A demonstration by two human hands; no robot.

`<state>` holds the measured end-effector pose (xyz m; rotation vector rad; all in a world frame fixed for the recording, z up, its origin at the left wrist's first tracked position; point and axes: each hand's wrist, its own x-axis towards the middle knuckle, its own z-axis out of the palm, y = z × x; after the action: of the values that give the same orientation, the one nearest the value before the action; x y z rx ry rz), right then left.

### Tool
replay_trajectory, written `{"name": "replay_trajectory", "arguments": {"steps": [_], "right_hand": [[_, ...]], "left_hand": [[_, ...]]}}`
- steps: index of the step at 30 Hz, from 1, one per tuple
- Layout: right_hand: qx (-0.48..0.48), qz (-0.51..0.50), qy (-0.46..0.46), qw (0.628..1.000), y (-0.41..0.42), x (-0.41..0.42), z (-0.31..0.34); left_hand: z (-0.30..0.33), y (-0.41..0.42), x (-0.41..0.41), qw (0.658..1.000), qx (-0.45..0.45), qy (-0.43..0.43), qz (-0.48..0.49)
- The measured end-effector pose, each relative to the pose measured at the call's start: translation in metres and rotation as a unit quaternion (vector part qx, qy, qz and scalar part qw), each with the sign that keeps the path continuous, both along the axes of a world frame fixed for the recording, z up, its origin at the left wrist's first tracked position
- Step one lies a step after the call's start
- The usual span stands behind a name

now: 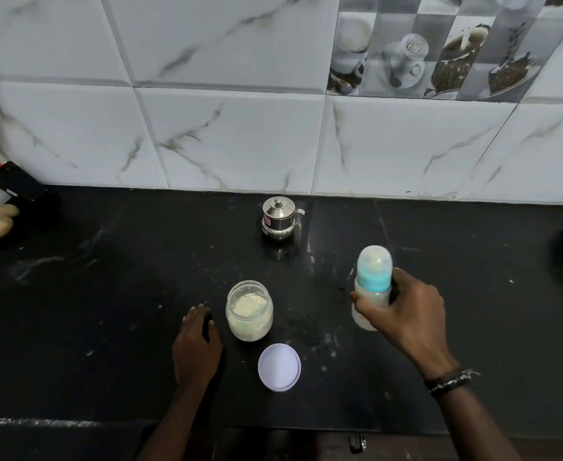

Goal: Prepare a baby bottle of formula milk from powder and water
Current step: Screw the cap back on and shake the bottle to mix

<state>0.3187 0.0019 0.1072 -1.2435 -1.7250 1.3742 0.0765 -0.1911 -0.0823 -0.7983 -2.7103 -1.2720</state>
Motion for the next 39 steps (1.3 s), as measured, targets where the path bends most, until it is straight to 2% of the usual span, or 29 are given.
{"name": "replay_trajectory", "arguments": {"steps": [1,2,3,5,7,9,11,13,15,16,17,20,21,23,24,25,26,28,29,31,33,34,36,37,39], "right_hand": [[-0.045,0.002,0.018,0.999,0.003,0.002,-0.001],[0.003,0.009,0.017,1.0,0.005,0.002,-0.009],[0.01,0.029,-0.001,1.0,0.002,0.001,-0.005],[-0.007,0.026,0.019,0.999,0.002,0.001,-0.005],[0.015,-0.001,-0.014,1.0,0.001,-0.001,-0.003],[-0.029,0.0,0.015,0.999,0.005,0.0,-0.005],[-0.005,0.034,0.013,0.999,0.003,0.0,-0.005],[-0.003,0.002,0.023,1.0,0.002,-0.003,-0.005],[0.011,-0.011,-0.028,0.999,-0.001,-0.003,-0.001],[-0.01,0.0,-0.024,1.0,0.002,-0.002,-0.001],[0.009,-0.002,-0.03,0.999,0.004,-0.001,-0.005],[0.025,0.042,0.006,0.999,0.005,0.002,-0.006],[-0.004,0.02,0.026,0.999,0.004,0.001,-0.003],[0.017,-0.004,-0.028,0.999,0.002,0.0,0.002],[-0.016,0.003,-0.019,1.0,0.006,0.002,0.002],[-0.005,-0.008,-0.009,1.0,0.008,0.003,-0.002],[0.035,0.021,-0.015,0.999,0.009,0.003,-0.006],[0.023,0.044,0.016,0.999,0.009,0.004,-0.004],[-0.004,0.024,0.031,0.999,0.007,0.002,-0.001],[0.029,0.007,-0.045,0.999,0.004,0.0,-0.001],[0.027,0.022,-0.055,0.998,0.007,0.002,-0.006],[0.083,0.062,-0.059,0.993,0.008,0.005,-0.012],[0.062,0.093,-0.012,0.994,0.008,0.006,-0.011],[0.024,0.07,0.02,0.997,0.005,0.004,-0.006],[0.029,0.031,-0.033,0.999,0.003,0.0,-0.005]], "left_hand": [[0.0,0.0,0.0,1.0,-0.001,-0.002,0.001],[0.0,0.0,0.0,1.0,-0.001,-0.001,0.001],[0.0,0.0,0.0,1.0,-0.002,-0.001,0.001],[0.0,0.001,0.001,1.0,-0.001,-0.001,0.002],[-0.001,0.001,0.0,1.0,0.002,-0.004,0.004],[-0.001,0.0,0.0,1.0,0.0,-0.003,0.003],[-0.001,0.0,-0.001,1.0,-0.001,-0.001,0.001],[0.0,0.001,0.0,1.0,0.0,-0.001,-0.001],[0.0,0.001,0.0,1.0,-0.003,-0.004,0.0],[0.001,0.001,0.0,1.0,-0.003,-0.003,0.0],[0.001,0.001,0.0,1.0,-0.004,-0.002,-0.001],[0.002,0.001,0.0,1.0,-0.01,-0.006,-0.001],[0.002,0.001,0.0,1.0,-0.013,-0.008,0.0],[0.002,0.0,0.0,1.0,-0.015,-0.008,0.001],[0.001,0.0,0.0,1.0,-0.013,-0.008,0.001],[0.001,0.0,0.0,1.0,-0.011,-0.007,0.001],[0.001,0.0,0.0,1.0,-0.009,-0.007,0.0],[0.002,0.0,0.0,1.0,-0.006,-0.008,0.0],[0.002,0.001,0.0,1.0,-0.006,-0.01,0.001],[0.003,0.001,0.0,1.0,-0.008,-0.012,0.002],[0.004,0.001,0.001,1.0,-0.005,-0.011,0.001],[0.004,0.001,0.001,1.0,-0.002,-0.011,0.001],[0.006,0.001,0.002,1.0,0.004,-0.011,0.0],[0.006,0.001,0.002,1.0,0.005,-0.011,0.0],[0.006,0.001,0.002,1.0,0.005,-0.008,0.0]]}}
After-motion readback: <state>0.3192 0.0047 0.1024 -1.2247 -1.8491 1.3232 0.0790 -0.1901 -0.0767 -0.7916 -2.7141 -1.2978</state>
